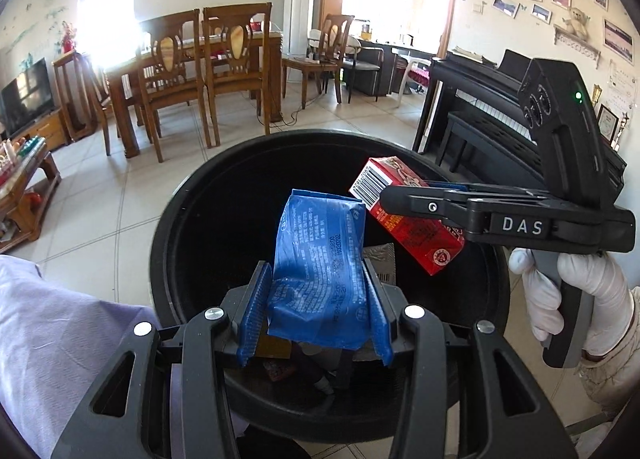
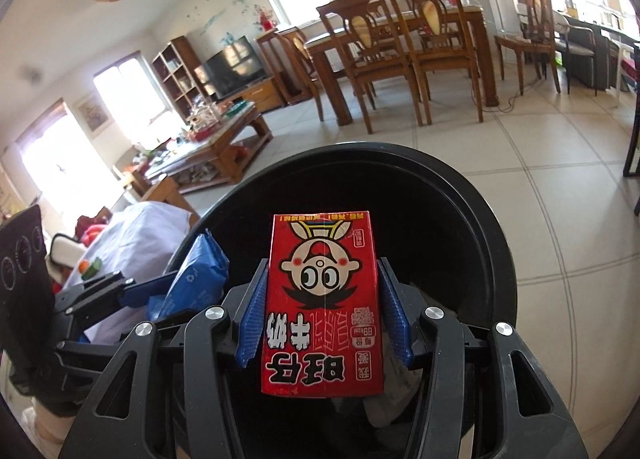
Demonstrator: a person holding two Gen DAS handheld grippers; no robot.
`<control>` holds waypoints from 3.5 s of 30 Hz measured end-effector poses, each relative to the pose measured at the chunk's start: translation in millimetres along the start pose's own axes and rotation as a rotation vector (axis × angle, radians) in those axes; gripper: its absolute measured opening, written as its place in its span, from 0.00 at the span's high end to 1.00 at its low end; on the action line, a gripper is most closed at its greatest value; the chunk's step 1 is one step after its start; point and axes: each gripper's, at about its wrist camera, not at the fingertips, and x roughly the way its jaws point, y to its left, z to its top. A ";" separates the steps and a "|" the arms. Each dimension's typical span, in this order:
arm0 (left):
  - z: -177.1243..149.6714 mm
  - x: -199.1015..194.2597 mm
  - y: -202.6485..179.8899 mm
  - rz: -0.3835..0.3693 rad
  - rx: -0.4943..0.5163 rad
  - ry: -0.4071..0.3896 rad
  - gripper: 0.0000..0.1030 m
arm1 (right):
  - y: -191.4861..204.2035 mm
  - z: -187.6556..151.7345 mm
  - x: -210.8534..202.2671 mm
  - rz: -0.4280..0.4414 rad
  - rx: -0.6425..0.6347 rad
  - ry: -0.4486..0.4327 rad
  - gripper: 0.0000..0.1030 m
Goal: Collect trash
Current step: 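Open both tools to drop the wrapper and milk box into the bin, then move both open tools back over the table, then grasp the orange with the left tool while the right tool grasps the green gum pack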
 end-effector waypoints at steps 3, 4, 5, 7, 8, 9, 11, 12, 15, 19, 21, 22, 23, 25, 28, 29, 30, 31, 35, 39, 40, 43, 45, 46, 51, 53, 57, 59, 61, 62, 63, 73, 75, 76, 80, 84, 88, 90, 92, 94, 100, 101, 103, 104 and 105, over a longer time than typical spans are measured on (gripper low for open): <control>-0.5 3.2 -2.3 0.002 0.005 0.007 0.55 | 0.8 -2.7 -0.2 -0.010 -0.006 -0.002 0.50; -0.6 4.0 -3.5 0.003 0.006 0.008 0.55 | 2.9 -1.5 0.4 -0.011 -0.006 -0.002 0.50; -0.6 4.6 -3.5 0.003 0.005 0.009 0.55 | 3.2 -1.4 0.6 -0.013 -0.006 -0.002 0.50; -0.3 3.5 -2.4 0.002 0.005 0.008 0.55 | 5.2 0.9 0.8 -0.017 -0.007 -0.004 0.46; -0.6 3.1 -2.9 0.003 0.005 0.007 0.55 | 6.4 1.3 0.7 -0.023 -0.009 -0.005 0.45; -0.5 2.2 -2.6 0.004 0.005 0.006 0.55 | 6.8 1.1 0.3 -0.026 -0.008 -0.007 0.43; -1.0 -0.4 -2.0 0.005 0.005 0.002 0.55 | 11.2 2.2 0.3 -0.031 -0.010 -0.004 0.43; 1.4 0.5 -0.3 0.004 0.003 -0.001 0.55 | 12.9 3.6 0.6 -0.033 -0.012 -0.005 0.43; 0.8 -6.3 0.5 0.007 -0.007 -0.017 0.49 | 22.4 5.3 -1.3 -0.040 -0.018 -0.008 0.43; -2.0 -16.3 -2.0 0.009 -0.011 -0.043 0.44 | 33.6 8.6 -4.4 -0.046 -0.031 -0.016 0.43; -3.8 -23.9 0.5 0.007 -0.018 -0.057 0.44 | 40.3 9.7 -5.9 -0.044 -0.040 -0.017 0.43; -4.4 -27.0 2.2 0.005 -0.022 -0.062 0.44 | 45.2 10.6 -6.5 -0.044 -0.047 -0.019 0.43; -4.4 -30.0 4.4 0.005 -0.027 -0.067 0.44 | 48.8 13.0 -6.6 -0.042 -0.052 -0.019 0.43; -6.4 -38.2 10.9 0.013 -0.039 -0.080 0.40 | 57.5 14.4 -5.9 -0.037 -0.061 -0.018 0.43; -14.0 -53.3 25.3 0.041 -0.061 -0.105 0.34 | 74.9 16.6 -2.7 -0.026 -0.081 -0.015 0.41; -17.4 -58.8 31.2 0.050 -0.072 -0.111 0.34 | 82.9 18.2 -1.1 -0.020 -0.088 -0.016 0.40; -20.3 -63.0 35.4 0.058 -0.080 -0.115 0.34 | 89.8 19.3 0.4 -0.015 -0.096 -0.016 0.39; -23.8 -69.1 42.0 0.069 -0.094 -0.120 0.34 | 98.6 19.9 2.9 -0.007 -0.107 -0.014 0.39; -38.1 -93.1 67.8 0.116 -0.145 -0.139 0.34 | 134.5 21.9 13.4 0.032 -0.146 -0.004 0.39; -51.0 -118.8 97.9 0.174 -0.199 -0.155 0.34 | 176.2 21.5 28.3 0.081 -0.193 0.010 0.39; -55.7 -126.0 106.7 0.192 -0.217 -0.160 0.34 | 189.9 21.6 33.5 0.098 -0.208 0.015 0.38; -70.7 -146.4 131.3 0.242 -0.267 -0.173 0.33 | 225.5 21.4 47.0 0.137 -0.242 0.029 0.38; -80.7 -159.4 146.7 0.277 -0.297 -0.180 0.29 | 251.7 20.5 57.7 0.168 -0.267 0.038 0.36; -84.0 -165.9 154.1 0.292 -0.309 -0.184 0.28 | 265.2 20.0 63.4 0.183 -0.280 0.043 0.36; -104.7 -197.5 187.6 0.368 -0.366 -0.204 0.28 | 323.5 17.2 90.2 0.250 -0.332 0.073 0.36; -111.4 -208.2 199.9 0.395 -0.385 -0.208 0.28 | 347.1 15.2 101.5 0.275 -0.351 0.087 0.36; -122.1 -228.5 227.3 0.460 -0.427 -0.210 0.28 | 386.1 6.5 118.6 0.319 -0.395 0.115 0.36; -135.1 -241.9 248.6 0.500 -0.453 -0.203 0.23 | 403.5 2.5 128.6 0.337 -0.419 0.131 0.36; -143.2 -251.6 268.2 0.538 -0.483 -0.190 0.23 | 419.6 -1.4 138.2 0.354 -0.444 0.150 0.35; -147.9 -257.1 277.8 0.549 -0.499 -0.186 0.23 | 425.0 -3.1 142.8 0.362 -0.457 0.157 0.34; -151.1 -261.7 288.5 0.562 -0.518 -0.180 0.23 | 433.5 -5.1 147.8 0.370 -0.473 0.164 0.32; -165.6 -261.9 353.1 0.542 -0.576 -0.053 0.23 | 500.7 -19.4 197.8 0.395 -0.681 0.243 0.32; -163.2 -253.2 360.6 0.515 -0.570 -0.021 0.23 | 511.7 -21.2 206.5 0.395 -0.738 0.251 0.32; -162.7 -249.4 361.9 0.505 -0.566 -0.010 0.23 | 517.2 -22.1 210.7 0.394 -0.765 0.258 0.32; -159.9 -233.8 368.8 0.464 -0.556 0.025 0.24 | 531.2 -24.7 224.4 0.396 -0.841 0.272 0.32; -158.5 -218.5 378.3 0.433 -0.563 0.051 0.32 | 542.4 -24.9 236.2 0.395 -0.914 0.274 0.32; -163.5 -209.8 386.8 0.411 -0.595 0.066 0.42 | 551.6 -23.6 249.2 0.398 -0.961 0.295 0.32; -166.5 -207.8 389.5 0.416 -0.604 0.077 0.47 | 553.9 -24.3 255.2 0.402 -0.982 0.308 0.32; -167.4 -208.2 388.6 0.419 -0.599 0.068 0.48 | 556.5 -25.0 260.3 0.406 -1.002 0.319 0.32; -168.6 -209.0 388.4 0.419 -0.600 0.062 0.50 | 560.0 -26.7 265.5 0.413 -1.021 0.333 0.32; -165.9 -207.0 391.6 0.414 -0.592 0.050 0.54 | 570.7 -32.8 278.6 0.420 -1.050 0.364 0.40; -166.0 -206.8 392.3 0.413 -0.591 0.048 0.57 | 571.0 -32.3 279.7 0.425 -1.045 0.372 0.41; -166.6 -207.4 394.0 0.417 -0.592 0.043 0.60 | 572.0 -31.5 280.6 0.434 -1.042 0.387 0.46; -166.0 -207.8 394.8 0.419 -0.594 0.041 0.61 | 572.1 -32.2 280.2 0.439 -1.045 0.392 0.47; -166.0 -208.1 395.6 0.419 -0.596 0.041 0.62 | 572.8 -32.5 279.5 0.440 -1.049 0.396 0.49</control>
